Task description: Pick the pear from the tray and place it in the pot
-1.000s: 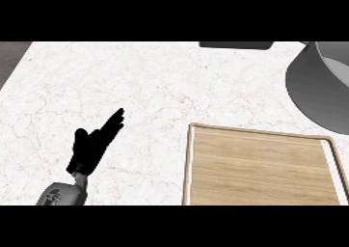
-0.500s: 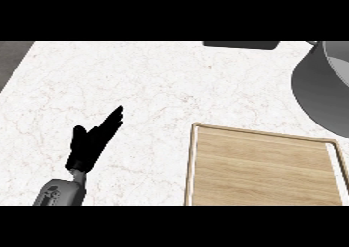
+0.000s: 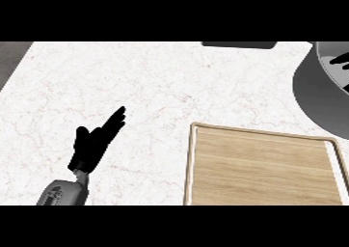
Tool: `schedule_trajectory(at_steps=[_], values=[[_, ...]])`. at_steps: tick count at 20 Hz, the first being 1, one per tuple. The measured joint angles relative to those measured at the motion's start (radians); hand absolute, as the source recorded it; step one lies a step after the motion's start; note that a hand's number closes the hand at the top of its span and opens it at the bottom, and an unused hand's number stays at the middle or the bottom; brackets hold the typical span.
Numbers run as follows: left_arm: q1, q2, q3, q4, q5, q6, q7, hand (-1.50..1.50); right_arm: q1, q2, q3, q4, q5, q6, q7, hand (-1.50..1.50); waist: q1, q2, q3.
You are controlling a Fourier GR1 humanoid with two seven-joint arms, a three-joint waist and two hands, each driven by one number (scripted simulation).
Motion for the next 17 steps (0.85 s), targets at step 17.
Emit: schedule_trajectory(at_steps=[17], values=[[0.033, 0.007, 0.013, -0.025, 0.002, 0.001, 0.001, 0.00, 0.039, -0.148, -0.497, -0.059, -0.462, -0.190, -0.240, -1.50, -0.026, -0.005, 0.000]])
